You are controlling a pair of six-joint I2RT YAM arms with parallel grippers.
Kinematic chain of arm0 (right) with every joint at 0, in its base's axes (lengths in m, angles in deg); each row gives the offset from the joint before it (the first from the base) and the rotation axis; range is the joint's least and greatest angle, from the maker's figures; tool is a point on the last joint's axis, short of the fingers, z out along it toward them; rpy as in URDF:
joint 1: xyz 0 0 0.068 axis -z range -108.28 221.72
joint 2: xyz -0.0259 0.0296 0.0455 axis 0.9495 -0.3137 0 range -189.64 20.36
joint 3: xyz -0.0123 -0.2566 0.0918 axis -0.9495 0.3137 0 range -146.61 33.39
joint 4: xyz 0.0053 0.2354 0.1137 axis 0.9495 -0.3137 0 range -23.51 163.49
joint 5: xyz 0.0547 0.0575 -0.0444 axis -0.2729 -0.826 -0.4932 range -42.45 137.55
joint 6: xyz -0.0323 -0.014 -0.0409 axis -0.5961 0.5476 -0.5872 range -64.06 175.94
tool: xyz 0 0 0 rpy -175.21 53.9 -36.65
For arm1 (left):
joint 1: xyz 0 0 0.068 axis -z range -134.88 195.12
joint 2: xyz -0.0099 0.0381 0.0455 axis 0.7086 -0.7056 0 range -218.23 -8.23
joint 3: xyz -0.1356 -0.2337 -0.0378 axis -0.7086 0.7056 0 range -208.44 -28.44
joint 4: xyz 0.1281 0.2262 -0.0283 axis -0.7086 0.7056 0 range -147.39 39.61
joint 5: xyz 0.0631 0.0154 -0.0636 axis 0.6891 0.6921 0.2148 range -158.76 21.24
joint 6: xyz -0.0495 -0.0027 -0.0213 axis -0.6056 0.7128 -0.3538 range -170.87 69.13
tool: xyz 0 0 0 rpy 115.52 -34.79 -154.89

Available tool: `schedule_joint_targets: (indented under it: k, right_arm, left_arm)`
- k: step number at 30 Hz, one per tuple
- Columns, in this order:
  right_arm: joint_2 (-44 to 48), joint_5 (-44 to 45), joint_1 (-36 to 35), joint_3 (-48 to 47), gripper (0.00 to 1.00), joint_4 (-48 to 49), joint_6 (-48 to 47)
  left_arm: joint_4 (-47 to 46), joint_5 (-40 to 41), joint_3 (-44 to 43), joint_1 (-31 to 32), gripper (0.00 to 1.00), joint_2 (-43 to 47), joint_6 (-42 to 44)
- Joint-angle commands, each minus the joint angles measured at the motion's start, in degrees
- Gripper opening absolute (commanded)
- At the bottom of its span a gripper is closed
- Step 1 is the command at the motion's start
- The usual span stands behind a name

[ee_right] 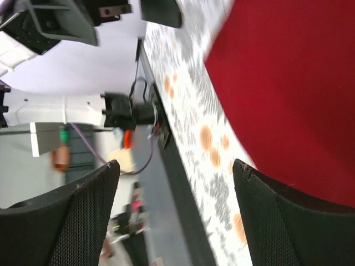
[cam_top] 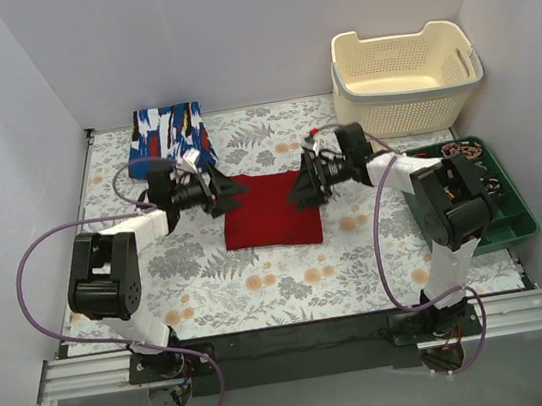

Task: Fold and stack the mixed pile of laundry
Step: Fold the T-shirt at the center of the board.

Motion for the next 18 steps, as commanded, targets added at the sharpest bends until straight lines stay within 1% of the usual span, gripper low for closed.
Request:
schedule_joint_targets:
  k: [1,3,5,6,9,11,13,16,18]
  right_arm:
    - [-1.9,3.1,1.6,-12.1,0.87,0.3,-4.7]
    - [-5.3,3.5,2.3,-16.8,0.85,0.4,-4.7]
    - [-9.9,4.4,2.8,-20.4,0.85,0.5,-5.6]
    - [-11.5,4.7,3.3,-21.3,0.85,0.6,-6.0]
    - [-18.2,5.2,4.1,-23.8,0.84,0.7,-6.5]
    - [-20.2,6.8,4.6,-24.3,0.82,0.8,-7.6]
    - [-22.9,8.4,5.7,-25.5,0.82,1.0,-8.5]
    - [-24.9,9.7,7.3,-26.8,0.79,0.8,-9.6]
    - [-24.1,9.3,7.8,-27.2,0.76,0.6,-9.7]
  left_arm:
    - [-2.4,2.0,-11.8,0.9,0.72,-4.9,3.5]
    - [-6.9,5.0,-15.9,1.5,0.69,-11.5,1.6]
    - [-10.8,5.3,-20.1,1.6,0.67,-16.1,-2.8]
    - [-11.5,5.8,-21.2,1.7,0.66,-20.3,-3.7]
    - [-13.9,7.3,-24.2,2.2,0.65,-25.2,-5.1]
    - [-12.0,9.4,-25.4,2.3,0.64,-26.9,-3.9]
    - [-12.3,11.0,-25.8,2.1,0.64,-28.5,-3.3]
    - [-10.7,13.2,-26.2,1.4,0.64,-28.4,-0.8]
    - [-9.5,12.8,-26.3,0.4,0.62,-27.2,0.3]
